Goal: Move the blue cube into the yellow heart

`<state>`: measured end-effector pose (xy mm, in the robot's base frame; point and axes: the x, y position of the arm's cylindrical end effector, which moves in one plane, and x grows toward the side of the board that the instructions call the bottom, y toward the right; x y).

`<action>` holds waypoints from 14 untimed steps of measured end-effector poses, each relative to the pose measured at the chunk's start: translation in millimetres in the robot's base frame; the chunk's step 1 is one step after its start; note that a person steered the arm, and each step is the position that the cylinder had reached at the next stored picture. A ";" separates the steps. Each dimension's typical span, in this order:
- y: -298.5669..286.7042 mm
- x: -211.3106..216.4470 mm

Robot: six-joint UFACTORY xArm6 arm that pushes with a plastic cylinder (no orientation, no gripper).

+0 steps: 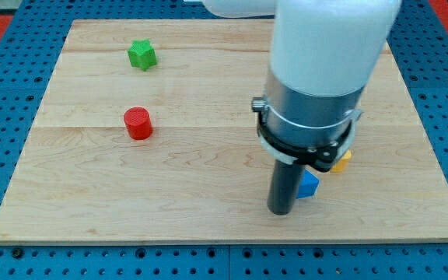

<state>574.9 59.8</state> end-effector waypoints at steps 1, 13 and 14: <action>-5.8 -10.3; 109.7 -3.1; 115.8 -3.1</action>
<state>571.7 175.6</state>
